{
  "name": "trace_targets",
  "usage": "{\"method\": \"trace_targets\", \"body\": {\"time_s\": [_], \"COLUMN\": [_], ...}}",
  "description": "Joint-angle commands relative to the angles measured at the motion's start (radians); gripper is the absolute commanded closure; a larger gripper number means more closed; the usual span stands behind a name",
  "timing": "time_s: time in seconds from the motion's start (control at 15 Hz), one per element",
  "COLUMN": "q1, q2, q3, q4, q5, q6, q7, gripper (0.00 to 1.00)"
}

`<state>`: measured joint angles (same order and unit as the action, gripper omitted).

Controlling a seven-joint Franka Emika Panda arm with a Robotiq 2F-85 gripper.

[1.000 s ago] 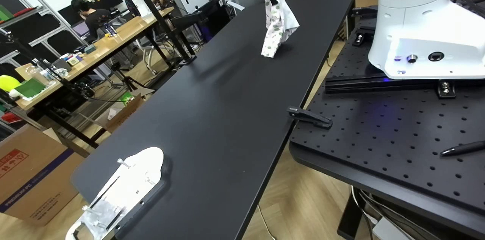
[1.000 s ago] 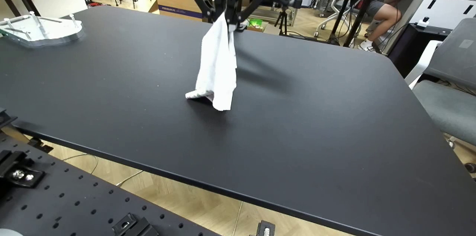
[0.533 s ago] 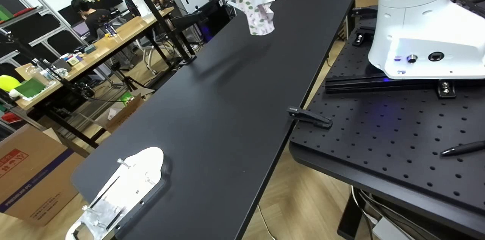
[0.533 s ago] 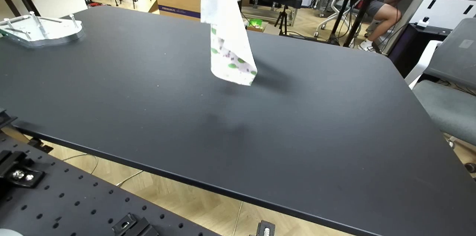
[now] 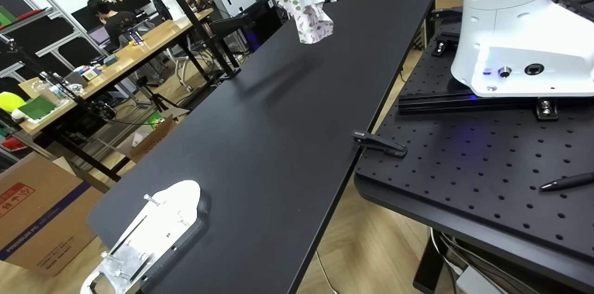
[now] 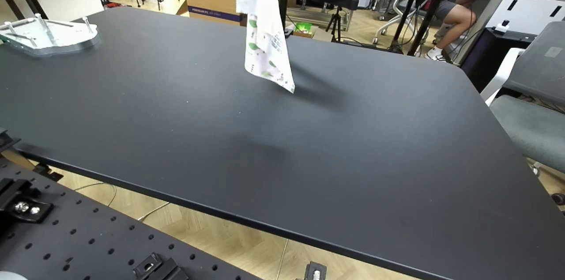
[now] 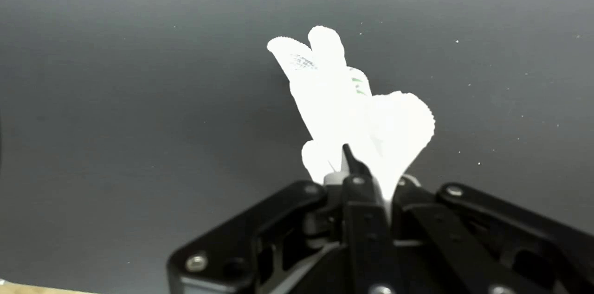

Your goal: Hang the cloth on the stand

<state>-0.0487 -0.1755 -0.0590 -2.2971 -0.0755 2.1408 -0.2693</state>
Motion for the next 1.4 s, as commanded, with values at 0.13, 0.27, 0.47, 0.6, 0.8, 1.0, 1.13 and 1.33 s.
{"method": "trace_targets", "body": {"time_s": [0.13, 0.27, 0.47, 0.6, 0.8, 1.0, 1.13, 1.33], "q1": [0.002, 0.002, 0.009, 0.021, 0.047, 0.079, 0.097, 0.116], "q2": [0.046, 0.083, 0.137, 0.187, 0.263, 0.325, 0.364, 0.413], "q3": [0.006, 0.014, 0.031, 0.047, 0.069, 0.093, 0.102, 0.106], "q4": [0.059, 0.108, 0.184, 0.252, 0.355, 0.430, 0.476, 0.553], "q5": [-0.029, -0.038, -0.075, -0.083, -0.026, 0.001, 0.004, -0.003], "q6": [0.051, 0.063, 0.085, 0.080, 0.049, 0.050, 0.061, 0.056], "q7": [0.056, 0.097, 0.157, 0.197, 0.242, 0.287, 0.307, 0.331], "gripper": [1.00, 1.00, 1.00, 1.00, 1.00, 1.00, 1.00, 1.00]}}
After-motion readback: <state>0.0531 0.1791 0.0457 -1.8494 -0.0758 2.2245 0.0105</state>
